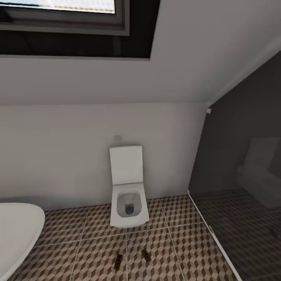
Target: Take the four mousetraps from the cabinet in the bathroom and place them on the bathroom floor. Make sure all four end up on the same floor surface, and ensure that at least two of them are either under or directly next to the same bathroom sink.
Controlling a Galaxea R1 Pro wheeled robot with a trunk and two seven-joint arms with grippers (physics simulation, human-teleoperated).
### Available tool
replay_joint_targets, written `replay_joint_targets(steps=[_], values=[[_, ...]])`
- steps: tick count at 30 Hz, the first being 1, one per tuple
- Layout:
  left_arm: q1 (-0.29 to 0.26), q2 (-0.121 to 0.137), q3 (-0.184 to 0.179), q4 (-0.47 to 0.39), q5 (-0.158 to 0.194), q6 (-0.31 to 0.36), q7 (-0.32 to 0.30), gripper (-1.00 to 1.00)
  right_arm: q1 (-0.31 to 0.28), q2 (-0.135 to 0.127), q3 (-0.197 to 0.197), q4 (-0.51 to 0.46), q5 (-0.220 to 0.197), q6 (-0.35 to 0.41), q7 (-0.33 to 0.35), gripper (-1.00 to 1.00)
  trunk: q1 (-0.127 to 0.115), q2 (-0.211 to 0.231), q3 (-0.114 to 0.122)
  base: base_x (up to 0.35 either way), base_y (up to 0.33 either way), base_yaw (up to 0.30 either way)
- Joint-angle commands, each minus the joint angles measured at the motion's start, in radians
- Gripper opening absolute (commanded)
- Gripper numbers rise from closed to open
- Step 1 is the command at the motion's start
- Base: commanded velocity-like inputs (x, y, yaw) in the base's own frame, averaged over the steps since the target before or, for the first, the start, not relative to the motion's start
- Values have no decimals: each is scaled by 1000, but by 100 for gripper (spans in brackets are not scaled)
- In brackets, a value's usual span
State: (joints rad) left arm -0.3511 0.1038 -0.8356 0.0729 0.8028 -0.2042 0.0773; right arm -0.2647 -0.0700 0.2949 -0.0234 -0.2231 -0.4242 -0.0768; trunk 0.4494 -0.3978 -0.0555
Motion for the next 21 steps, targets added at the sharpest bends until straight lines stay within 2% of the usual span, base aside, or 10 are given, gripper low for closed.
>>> replay_joint_targets(steps=[1,21], values=[[-1,-1,-6,1,1,-3,2,100,-1,0,9,0,-7,-2,-3,100,1,-2,-2,0,0,0],[-1,-1,-5,2,1,-4,1,100,-1,1,9,0,-7,-2,-3,100,1,-2,-2,0,0,0]])
